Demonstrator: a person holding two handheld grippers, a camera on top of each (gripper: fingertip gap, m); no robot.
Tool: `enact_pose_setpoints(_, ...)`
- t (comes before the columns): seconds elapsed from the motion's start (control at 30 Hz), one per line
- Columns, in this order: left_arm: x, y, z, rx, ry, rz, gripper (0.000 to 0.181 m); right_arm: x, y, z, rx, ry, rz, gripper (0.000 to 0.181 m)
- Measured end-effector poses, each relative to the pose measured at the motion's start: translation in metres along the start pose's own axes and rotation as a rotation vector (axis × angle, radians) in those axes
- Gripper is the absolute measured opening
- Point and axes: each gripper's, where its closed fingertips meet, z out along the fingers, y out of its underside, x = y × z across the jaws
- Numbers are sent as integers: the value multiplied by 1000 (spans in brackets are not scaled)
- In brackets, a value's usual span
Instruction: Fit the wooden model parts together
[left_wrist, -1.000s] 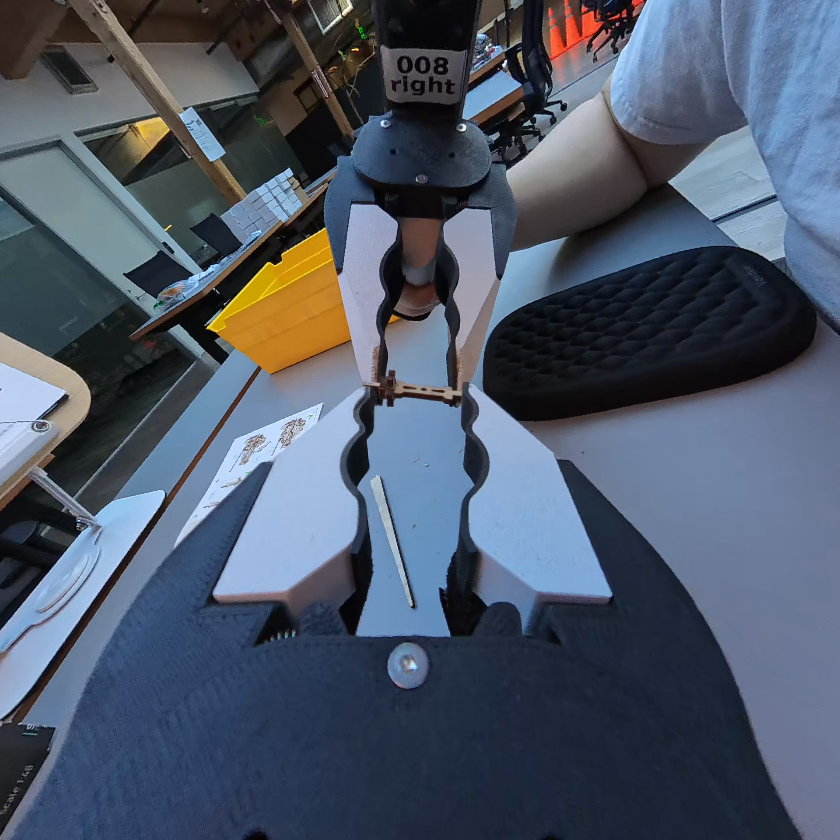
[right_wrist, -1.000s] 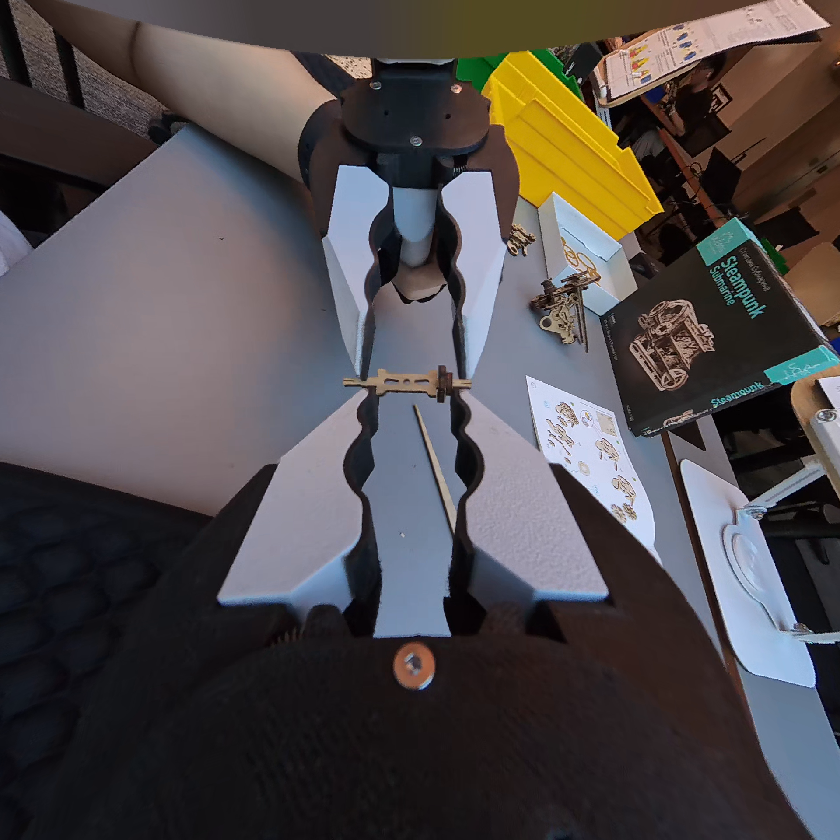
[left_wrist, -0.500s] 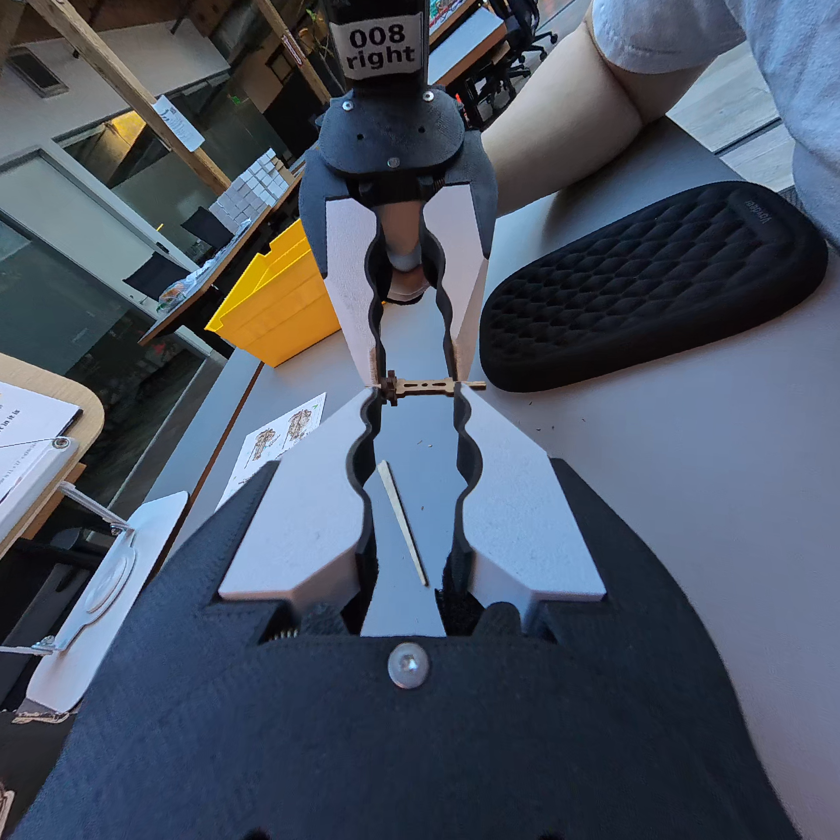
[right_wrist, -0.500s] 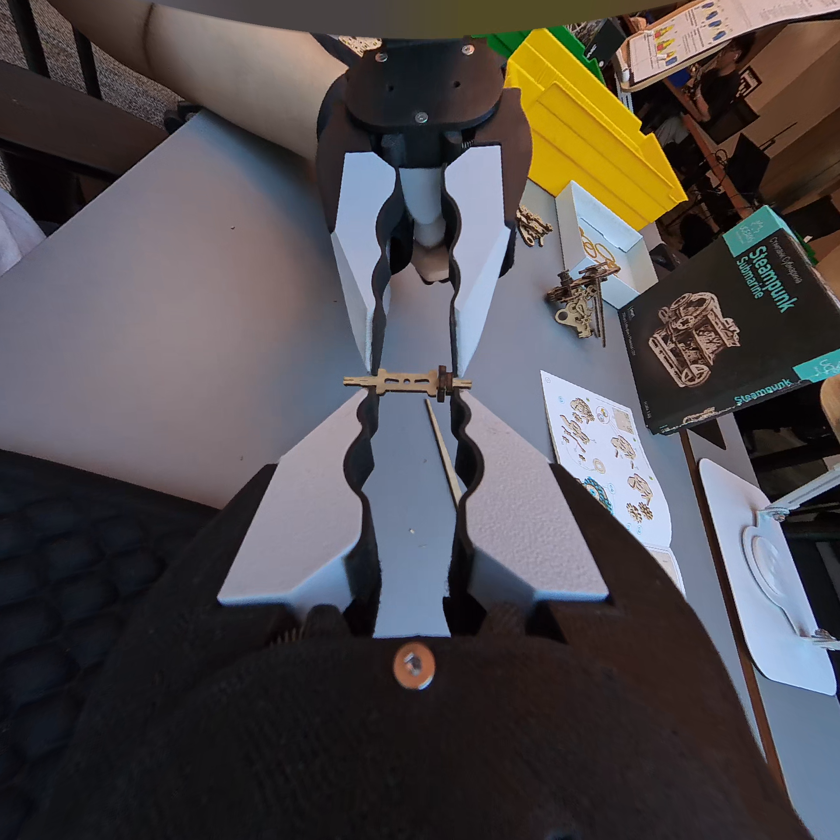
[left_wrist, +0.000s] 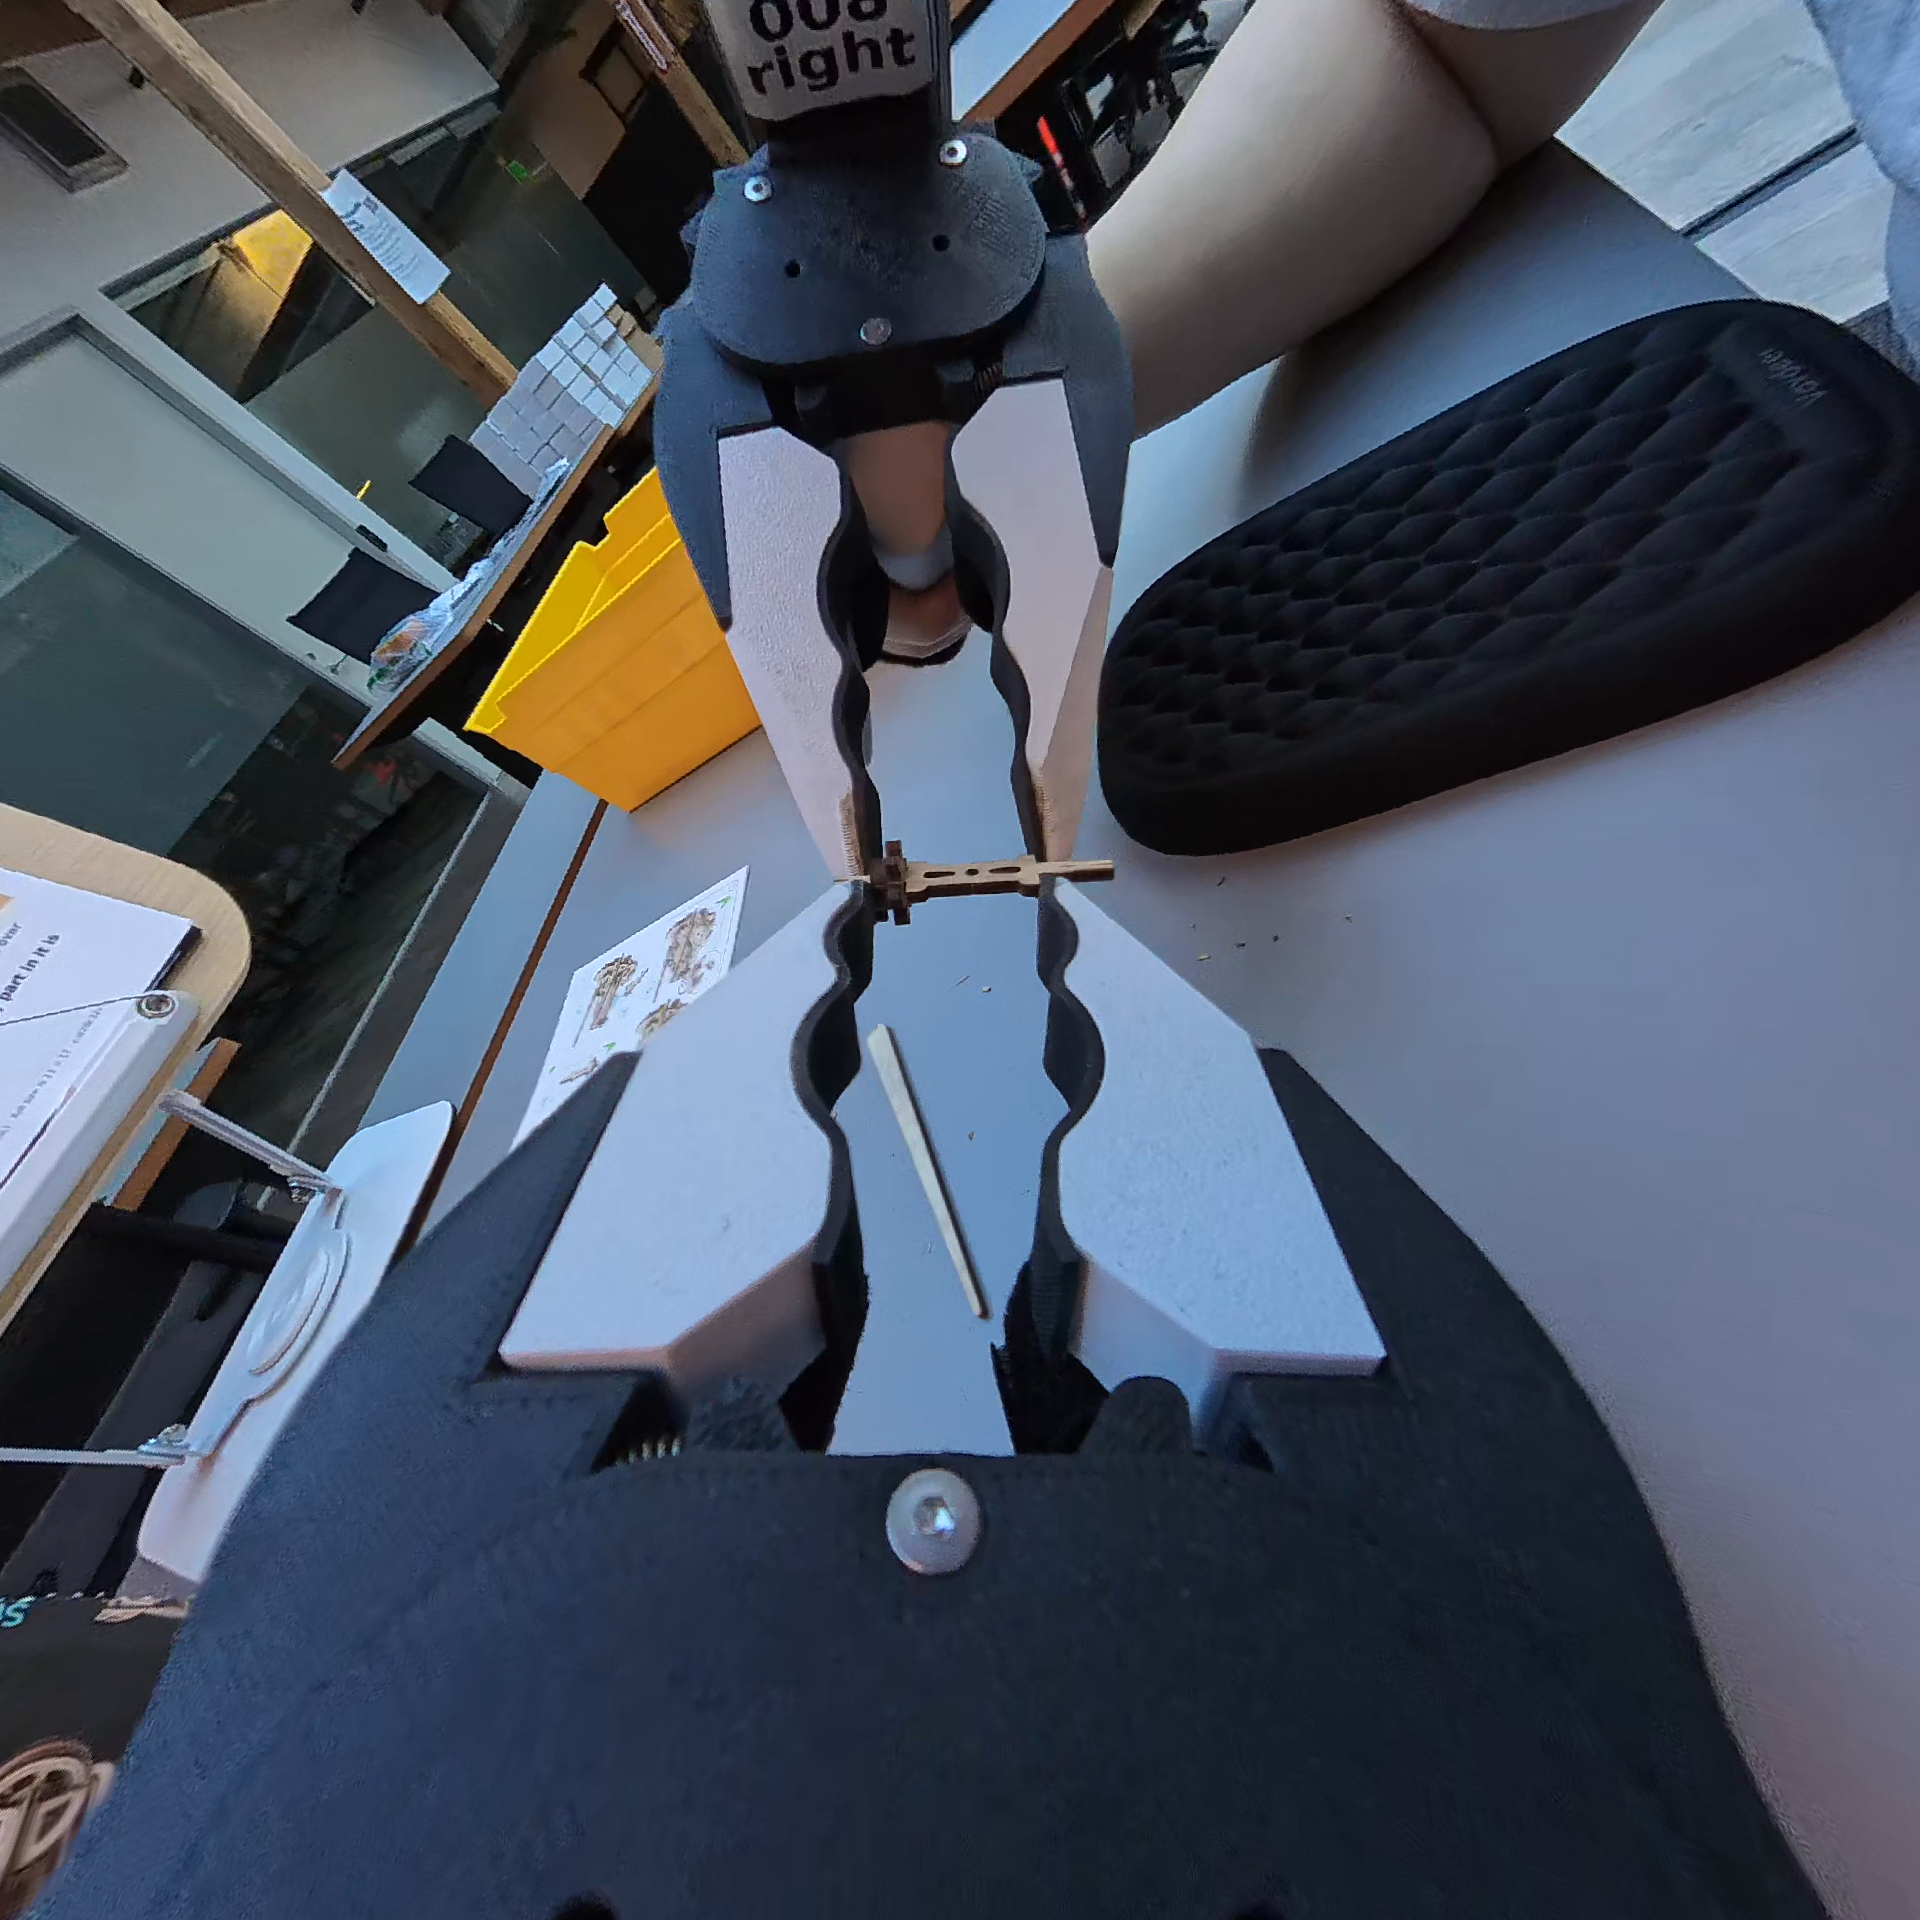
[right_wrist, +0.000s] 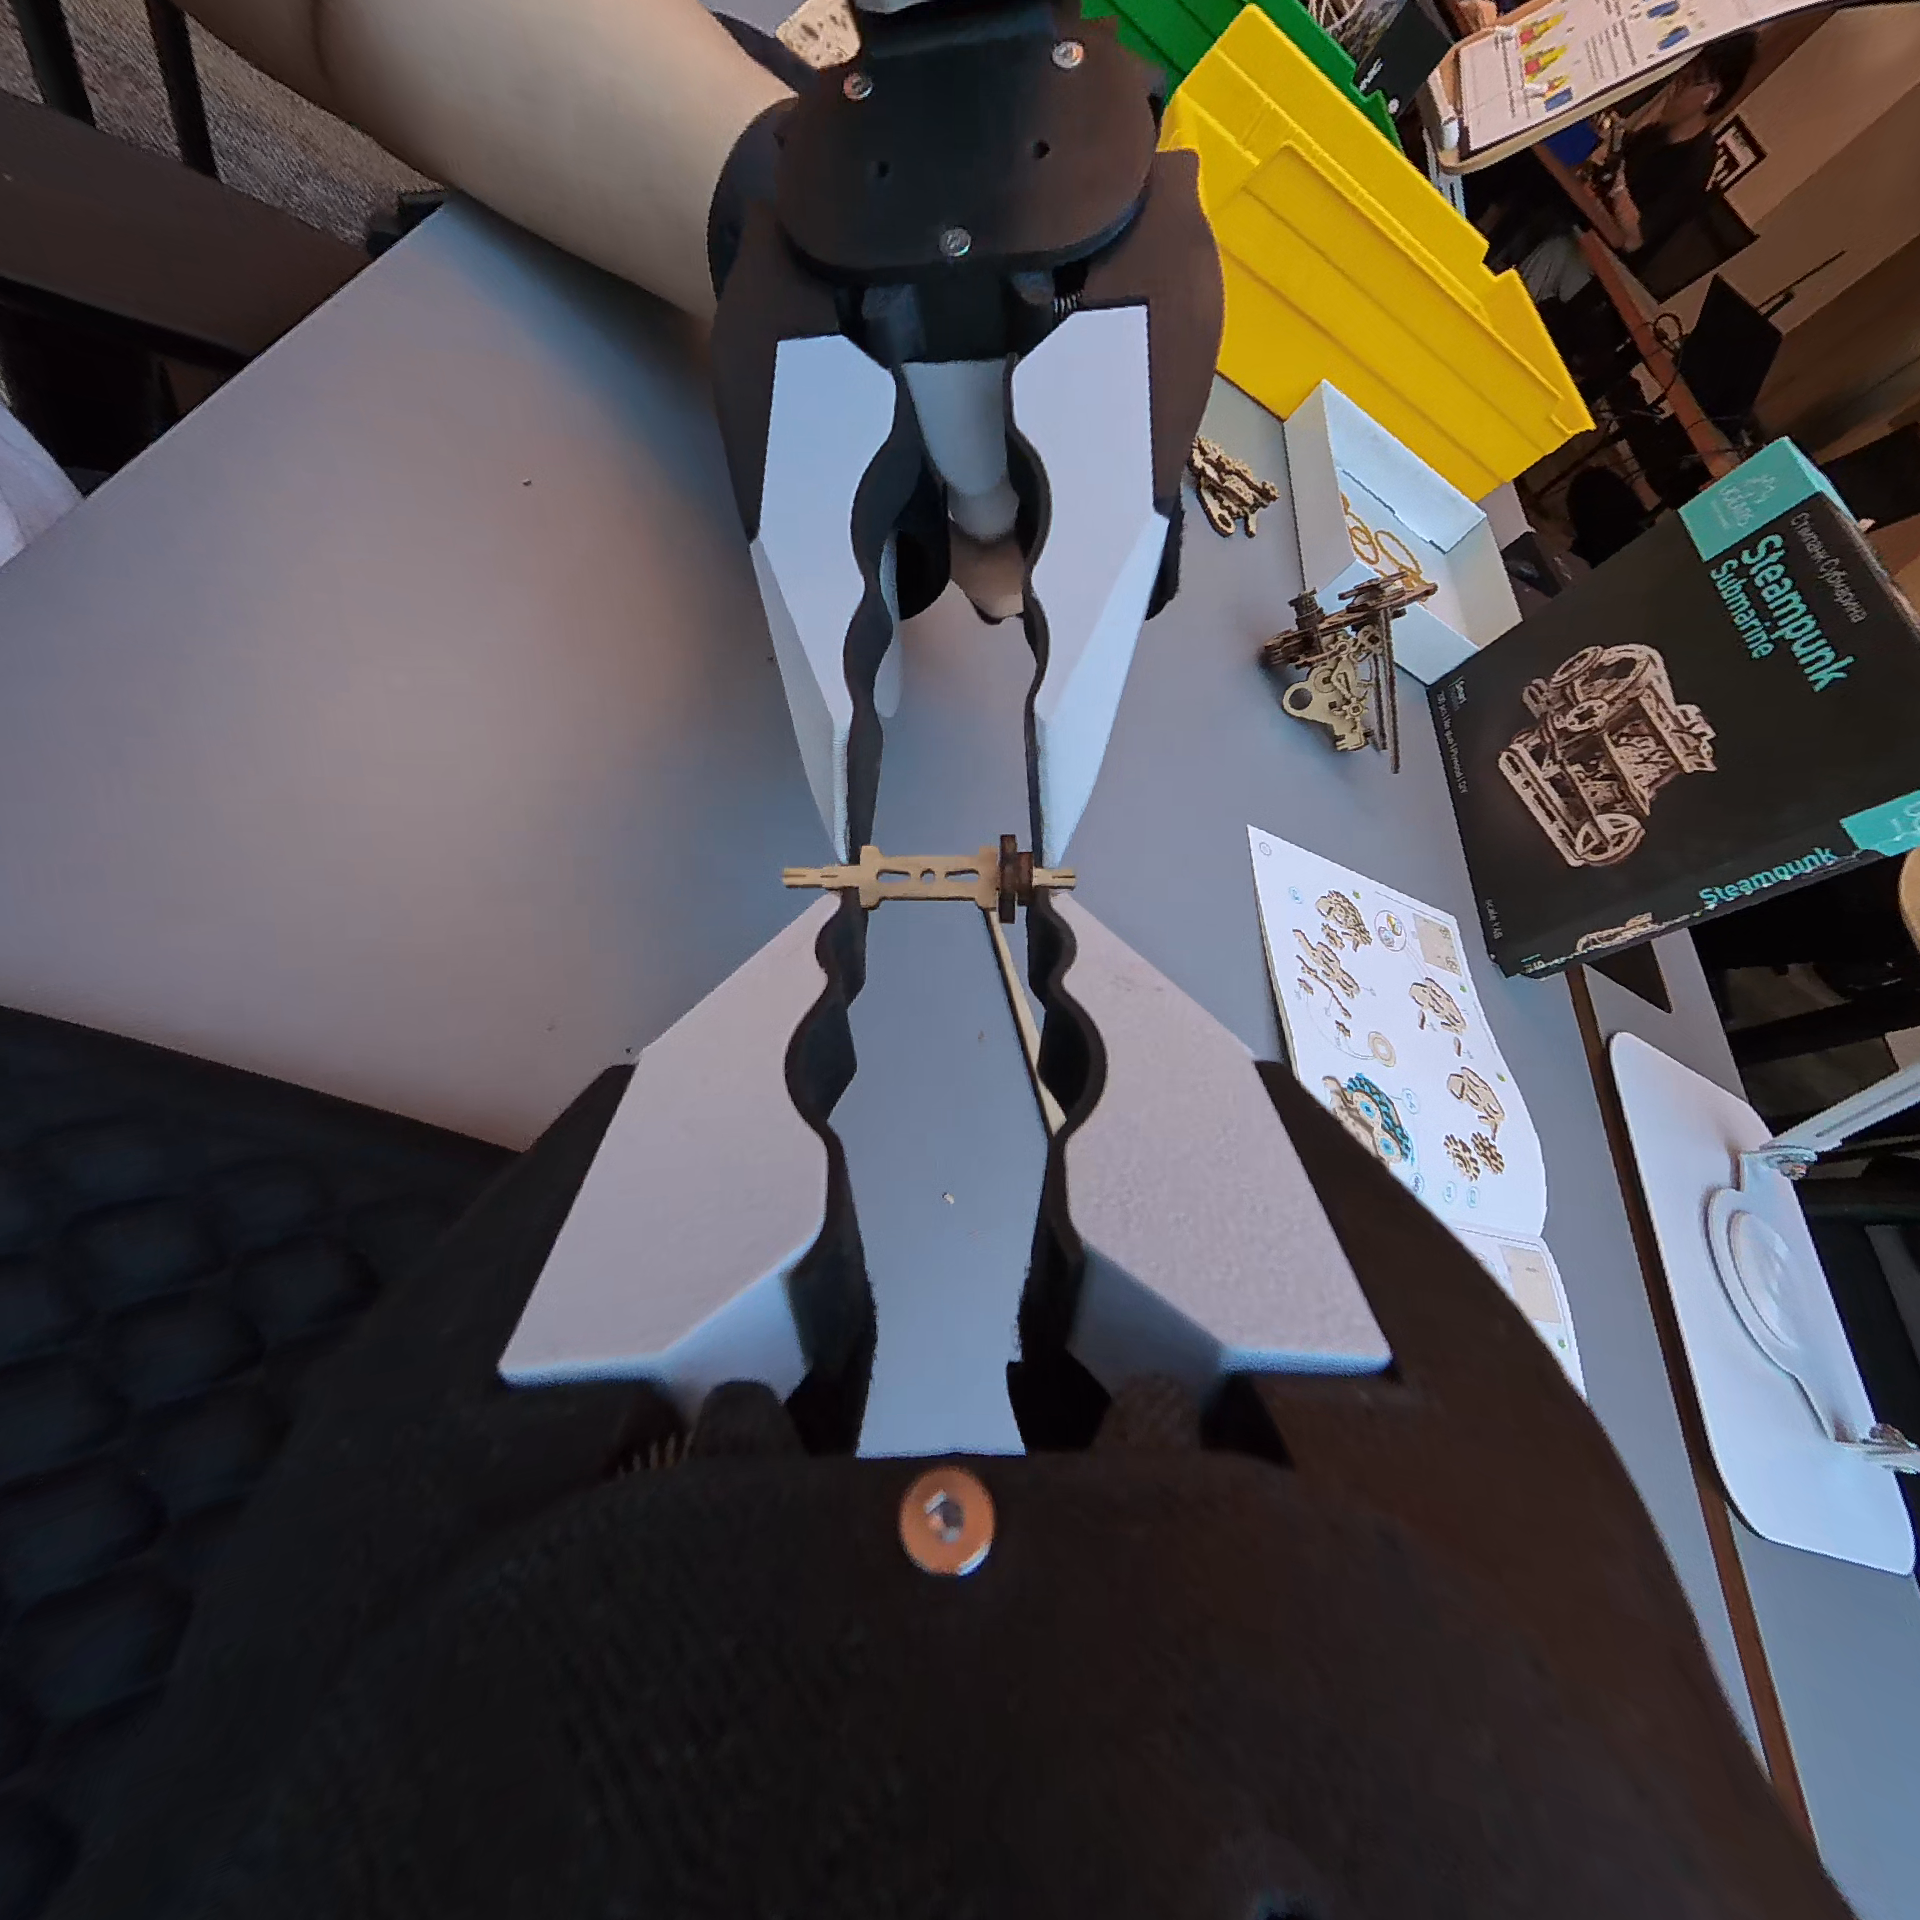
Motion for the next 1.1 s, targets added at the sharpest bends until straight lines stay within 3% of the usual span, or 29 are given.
enact_pose_setpoints(0.2,3,5,6,-38,-11,40,29,-3,8,0,-41,-15,-14,29)
enact_pose_setpoints(0.57,2,6,7,-37,4,-29,29,-1,10,0,-33,-36,45,29)
enact_pose_setpoints(0.77,0,16,10,-73,14,-154,29,1,18,3,-58,-59,120,30)
enact_pose_setpoints(1.1,6,22,13,-95,56,-139,30,-5,24,7,-74,-89,131,30)
